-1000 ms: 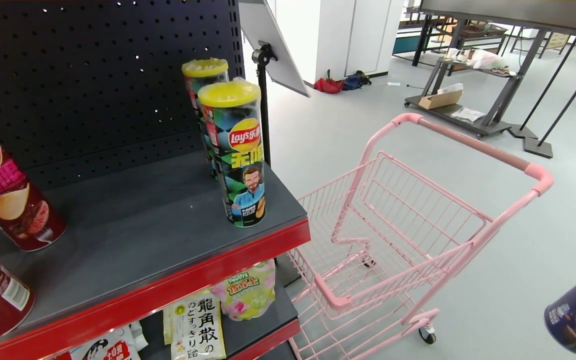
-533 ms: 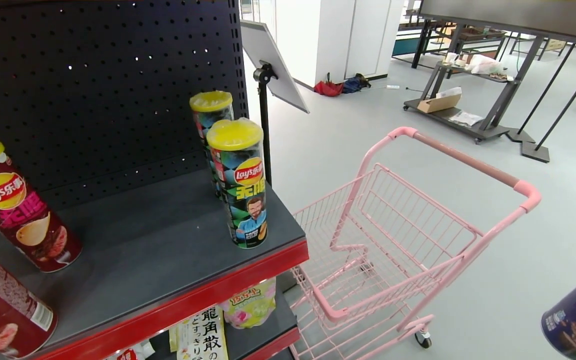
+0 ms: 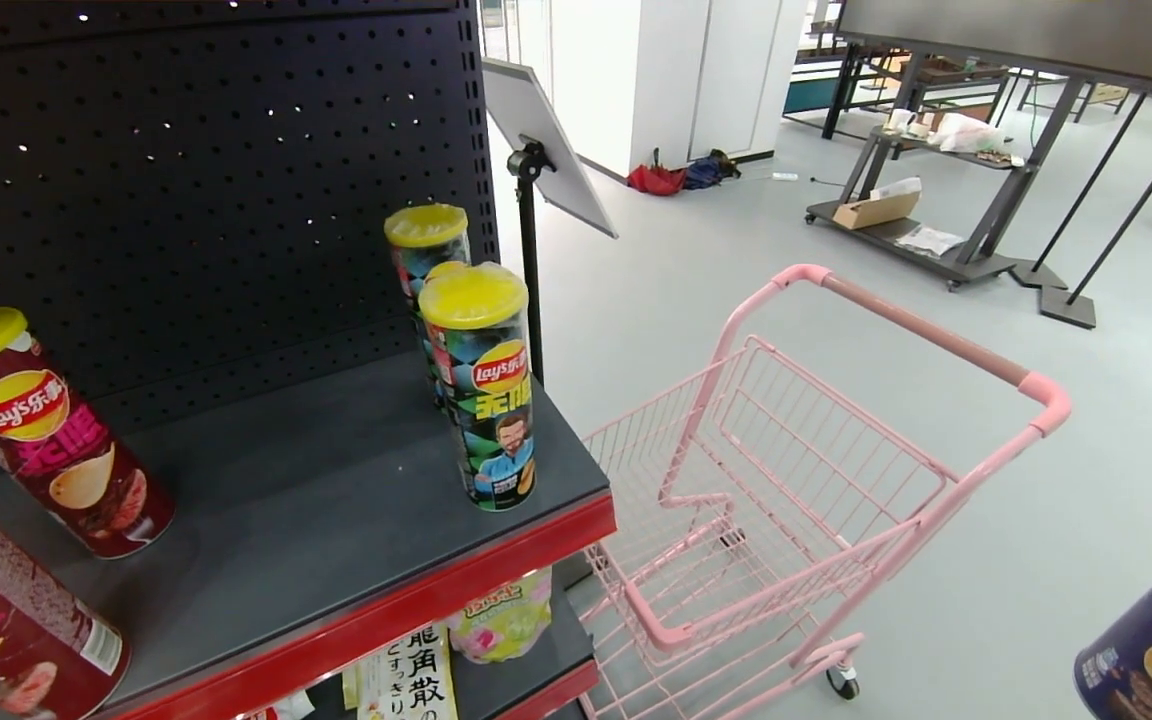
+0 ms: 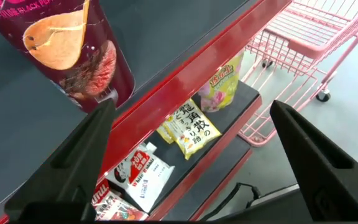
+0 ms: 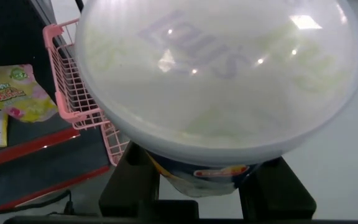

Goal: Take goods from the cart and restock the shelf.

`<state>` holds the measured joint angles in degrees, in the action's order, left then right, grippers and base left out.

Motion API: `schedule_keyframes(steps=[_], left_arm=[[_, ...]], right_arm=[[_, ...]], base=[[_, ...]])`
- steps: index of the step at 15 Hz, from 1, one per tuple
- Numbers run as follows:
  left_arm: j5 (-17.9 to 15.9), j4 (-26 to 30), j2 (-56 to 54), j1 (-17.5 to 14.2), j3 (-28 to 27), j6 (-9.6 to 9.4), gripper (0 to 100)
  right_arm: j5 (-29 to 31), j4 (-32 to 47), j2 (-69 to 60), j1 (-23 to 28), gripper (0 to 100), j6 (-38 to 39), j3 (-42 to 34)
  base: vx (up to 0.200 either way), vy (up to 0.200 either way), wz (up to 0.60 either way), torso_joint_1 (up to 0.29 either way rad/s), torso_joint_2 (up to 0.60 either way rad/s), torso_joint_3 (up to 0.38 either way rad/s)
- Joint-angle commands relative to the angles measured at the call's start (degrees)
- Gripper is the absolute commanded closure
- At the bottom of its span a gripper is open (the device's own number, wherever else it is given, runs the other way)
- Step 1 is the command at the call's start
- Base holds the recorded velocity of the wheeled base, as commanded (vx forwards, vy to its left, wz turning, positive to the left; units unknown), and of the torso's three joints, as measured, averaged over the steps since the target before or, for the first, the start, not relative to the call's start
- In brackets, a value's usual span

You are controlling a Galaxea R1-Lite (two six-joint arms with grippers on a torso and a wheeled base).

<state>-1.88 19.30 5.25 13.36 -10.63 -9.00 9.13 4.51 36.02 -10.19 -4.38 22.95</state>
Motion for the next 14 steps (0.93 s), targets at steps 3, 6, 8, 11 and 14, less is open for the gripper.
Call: schedule_keyframes(steps=[3, 6, 8, 11, 14], left_arm=[[-0.06, -0.05, 0.02, 0.0, 0.0, 0.03, 0], [0.03, -0.05, 0.02, 0.0, 0.0, 0.03, 0], [0.03, -0.05, 0.02, 0.0, 0.0, 0.03, 0], [0.03, 0.04, 0.02, 0.0, 0.0, 0.3, 0], [0.65, 0.04, 0.02, 0.0, -0.09, -0.06, 0]], right_arm=[[-0.17, -0.12, 0.54, 0.0, 100, -0.02, -0.54], [-0.25, -0.12, 0.8, -0.09, 100, -0.02, -0.63], [-0.34, -0.2, 0.98, -0.27, 100, -0.02, -0.63], [-0.34, -0.03, 0.72, -0.27, 100, -0.02, -0.63], [-0.25, -0.38, -0.95, 0.08, 100, 0.42, -0.98]], base=[[0.0, 0.0, 0.6, 0.004, -0.01, -0.004], [0.0, 0.0, 0.6, 0.004, 0.0, -0.004], [0.0, 0.0, 0.6, 0.005, 0.0, 0.0], [0.0, 0.0, 0.0, 0.0, 0.0, 0.0], [0.0, 0.0, 0.0, 0.0, 0.0, 0.0]])
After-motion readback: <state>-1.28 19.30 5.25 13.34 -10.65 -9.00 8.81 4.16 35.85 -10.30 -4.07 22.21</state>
